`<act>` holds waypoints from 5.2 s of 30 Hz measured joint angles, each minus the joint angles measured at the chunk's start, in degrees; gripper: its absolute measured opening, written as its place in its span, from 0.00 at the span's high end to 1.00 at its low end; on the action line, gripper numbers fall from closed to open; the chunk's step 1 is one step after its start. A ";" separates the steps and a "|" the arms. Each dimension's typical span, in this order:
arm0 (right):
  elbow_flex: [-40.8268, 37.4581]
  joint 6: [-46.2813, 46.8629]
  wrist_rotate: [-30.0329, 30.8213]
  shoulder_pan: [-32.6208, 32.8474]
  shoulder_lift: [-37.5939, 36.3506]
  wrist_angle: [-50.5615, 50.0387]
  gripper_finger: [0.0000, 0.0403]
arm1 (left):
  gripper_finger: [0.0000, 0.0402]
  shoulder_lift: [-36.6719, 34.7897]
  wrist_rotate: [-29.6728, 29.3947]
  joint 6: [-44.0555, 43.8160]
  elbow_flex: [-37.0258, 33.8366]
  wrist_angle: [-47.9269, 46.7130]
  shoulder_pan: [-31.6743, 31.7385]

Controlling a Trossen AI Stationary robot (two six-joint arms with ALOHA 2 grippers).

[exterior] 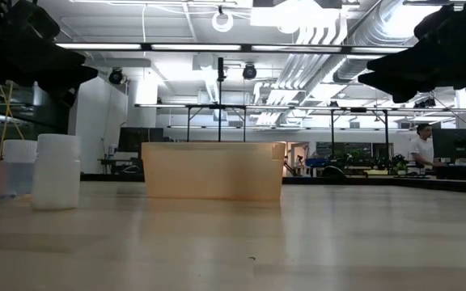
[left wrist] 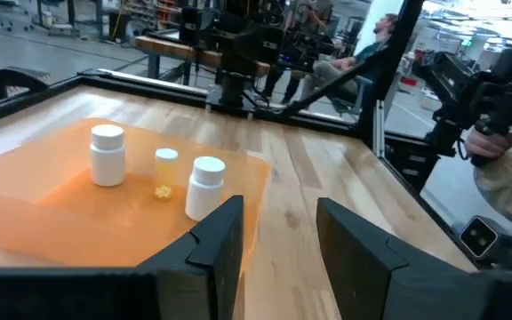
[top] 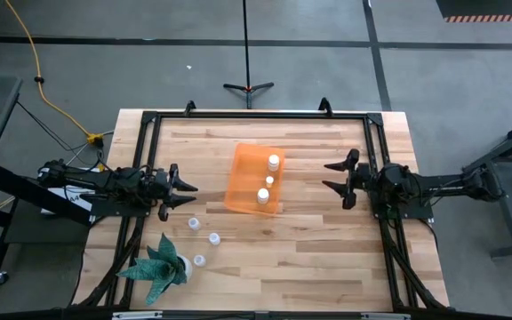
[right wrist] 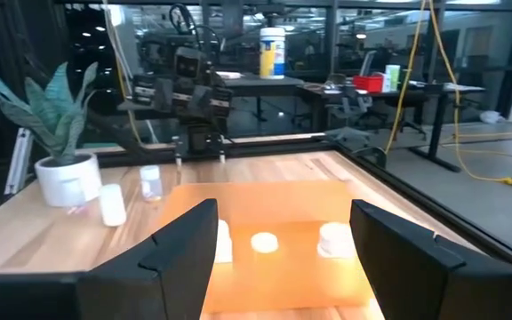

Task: Pick and place pill bottles into a basket
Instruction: Put the top left transparent pill bottle into the orange bin

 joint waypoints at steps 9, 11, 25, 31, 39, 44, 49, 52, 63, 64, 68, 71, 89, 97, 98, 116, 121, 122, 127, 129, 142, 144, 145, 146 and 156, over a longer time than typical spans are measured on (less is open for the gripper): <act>0.00 0.00 1.50 0.00 0.00 0.00 0.39 | 0.55 0.27 -0.69 6.46 0.98 2.17 0.00; 0.00 0.04 1.89 0.00 0.00 0.00 0.39 | 0.52 1.42 -0.79 6.40 2.62 0.97 0.00; -0.02 0.25 5.41 0.00 0.00 -0.02 0.39 | 0.30 29.56 3.09 3.98 19.60 -10.46 0.00; -0.04 1.08 4.90 0.00 0.00 -0.05 0.39 | 0.30 42.20 15.11 -1.50 26.67 -12.08 -0.02; -0.04 1.45 4.69 0.00 0.00 -0.12 0.39 | 0.30 51.90 14.67 -5.39 29.70 -26.12 -0.02; -0.04 1.44 4.69 0.00 0.00 -0.15 0.39 | 0.30 53.64 18.26 -10.92 29.73 -27.39 0.00; -0.07 1.18 4.69 0.00 0.00 -0.37 0.39 | 0.30 53.68 19.33 -12.26 29.73 -29.53 -0.02; -0.07 1.16 4.69 0.00 0.02 -0.87 0.39 | 0.30 53.68 19.29 -12.56 29.73 -31.05 0.00; -0.07 1.16 4.69 0.00 0.02 -2.06 0.39 | 0.30 53.68 18.95 -17.13 29.73 -31.21 -0.02; -0.07 1.18 4.69 0.00 0.02 -2.19 0.39 | 0.30 53.68 18.50 -17.74 29.73 -31.21 -0.11; -0.07 1.13 4.69 0.01 0.02 -2.19 0.39 | 0.31 53.68 12.46 -18.86 29.73 -31.21 -2.85; -0.07 1.09 4.71 0.02 0.02 -2.19 0.39 | 0.34 53.68 10.80 -22.23 29.73 -31.19 -5.72; -0.09 1.10 5.15 0.02 0.02 -2.21 0.39 | 0.48 53.68 2.31 -25.07 29.73 -30.73 -15.78; -0.09 1.03 4.49 0.02 0.02 -2.43 0.39 | 0.48 53.68 2.94 -22.91 29.73 -29.84 -15.76; -0.09 1.03 4.49 0.02 0.02 -2.66 0.39 | 0.48 53.68 2.94 -22.92 29.73 -29.84 -15.76; -0.09 0.85 5.19 0.02 0.02 -4.35 0.39 | 0.25 61.28 0.34 -23.37 29.64 -29.44 -15.76; -0.09 0.87 5.17 0.01 0.02 -4.35 0.39 | 0.27 64.17 0.64 -23.37 29.64 -29.22 -15.76; -0.09 0.87 5.15 0.02 0.02 -4.35 0.39 | 0.28 64.53 0.62 -23.37 29.64 -29.21 -15.76; -0.09 0.90 5.16 0.01 0.02 -4.35 0.39 | 0.35 65.33 0.62 -22.91 29.64 -27.96 -15.76; -0.09 0.92 5.15 0.02 0.02 -4.35 0.39 | 0.38 65.32 0.60 -22.88 29.64 -27.44 -15.76; -0.09 1.01 5.13 0.02 0.02 -5.62 0.39 | 0.55 65.29 -2.93 -20.98 29.99 -27.92 -15.74; -0.09 1.01 5.13 0.02 0.02 -5.97 0.39 | 0.52 65.29 -6.86 -19.23 31.44 -28.00 -15.70; -0.09 1.01 5.13 0.02 0.02 -6.02 0.39 | 0.50 65.29 -8.67 -17.87 32.47 -28.01 -15.68; -0.09 1.01 5.13 0.01 0.02 -6.03 0.39 | 0.49 65.29 -10.34 -16.34 33.68 -28.66 -15.67; -0.09 1.01 5.50 0.00 0.02 -6.01 0.39 | 0.56 65.29 -21.79 1.74 46.47 -30.80 -7.88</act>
